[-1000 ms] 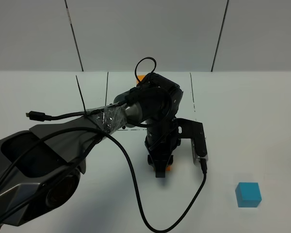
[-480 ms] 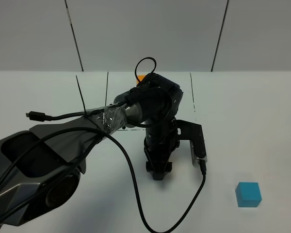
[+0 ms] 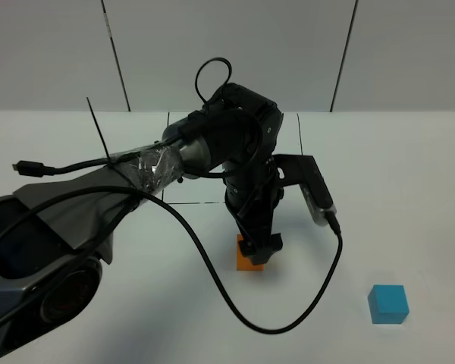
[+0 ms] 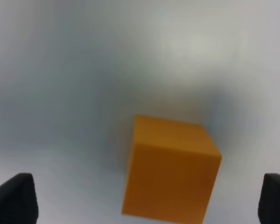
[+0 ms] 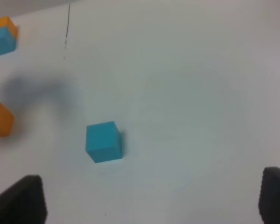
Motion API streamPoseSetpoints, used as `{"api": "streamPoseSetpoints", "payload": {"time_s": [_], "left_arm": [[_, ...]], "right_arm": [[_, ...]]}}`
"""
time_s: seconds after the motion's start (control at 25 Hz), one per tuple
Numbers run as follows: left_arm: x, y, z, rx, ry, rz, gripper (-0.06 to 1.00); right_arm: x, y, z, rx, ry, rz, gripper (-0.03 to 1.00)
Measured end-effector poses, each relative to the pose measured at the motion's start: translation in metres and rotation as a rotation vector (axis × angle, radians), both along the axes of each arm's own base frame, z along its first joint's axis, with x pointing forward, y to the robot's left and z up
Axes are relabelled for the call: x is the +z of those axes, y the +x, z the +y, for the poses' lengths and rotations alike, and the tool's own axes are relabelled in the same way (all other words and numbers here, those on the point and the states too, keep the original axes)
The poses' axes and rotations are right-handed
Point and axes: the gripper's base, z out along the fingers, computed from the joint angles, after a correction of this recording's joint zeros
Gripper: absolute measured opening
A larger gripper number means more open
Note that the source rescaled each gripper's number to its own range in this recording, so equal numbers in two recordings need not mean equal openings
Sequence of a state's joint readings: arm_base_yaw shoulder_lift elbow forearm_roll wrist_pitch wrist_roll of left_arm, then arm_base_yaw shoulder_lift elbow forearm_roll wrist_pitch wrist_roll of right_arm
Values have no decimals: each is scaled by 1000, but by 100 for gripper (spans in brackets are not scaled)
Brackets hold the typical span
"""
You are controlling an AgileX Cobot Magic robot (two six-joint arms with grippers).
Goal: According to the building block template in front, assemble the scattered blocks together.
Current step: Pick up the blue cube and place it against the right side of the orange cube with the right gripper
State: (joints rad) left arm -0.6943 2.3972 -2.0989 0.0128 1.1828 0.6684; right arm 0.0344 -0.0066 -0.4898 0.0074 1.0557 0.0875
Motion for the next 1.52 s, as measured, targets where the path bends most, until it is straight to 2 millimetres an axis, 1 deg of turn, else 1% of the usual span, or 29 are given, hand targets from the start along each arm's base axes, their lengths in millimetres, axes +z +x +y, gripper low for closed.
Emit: {"api": "streamPoseSetpoints", "payload": {"time_s": [0.08,0.16,0.2,0.28,0.4,0.44,0.52,0.56,0.64,0.76,0.84,0.92,1.0,1.04,1.08,1.16,1.28,1.44,1.52], "left_arm": [[15,1,4,107,-12,-32,93],[26,5,11,212,-27,-53,89],[29,9,18,271,-29,-59,87],[34,18,38,372,-27,-60,84],[36,31,85,531,-2,-40,79],[37,32,101,573,11,-30,78],[39,32,141,665,39,0,75],[44,31,162,712,43,6,73],[49,23,201,811,57,32,71],[70,5,260,1005,17,58,69],[91,-16,295,1137,-52,65,69],[107,-44,318,1235,-123,82,69],[128,-78,329,1297,-203,51,69],[133,-93,332,1315,-231,19,69],[142,-110,332,1321,-273,-38,69],[161,-145,326,1311,-357,-158,69],[174,-196,320,1317,-452,-291,69],[177,-260,315,1333,-535,-449,69],[172,-284,312,1324,-576,-511,69]], "right_arm": [[0,0,0,0,0,0,81],[0,0,0,0,0,0,81],[0,0,0,0,0,0,81],[0,0,0,0,0,0,81],[0,0,0,0,0,0,81],[0,0,0,0,0,0,81],[0,0,0,0,0,0,81],[0,0,0,0,0,0,81],[0,0,0,0,0,0,81],[0,0,0,0,0,0,81],[0,0,0,0,0,0,81],[0,0,0,0,-1,0,81],[0,0,0,0,-1,0,81],[0,0,0,0,-1,0,81],[0,0,0,0,-1,0,81],[0,0,0,0,-1,0,81],[0,0,0,0,-1,0,81],[0,0,0,0,-1,0,81],[0,0,0,0,-1,0,81]]}}
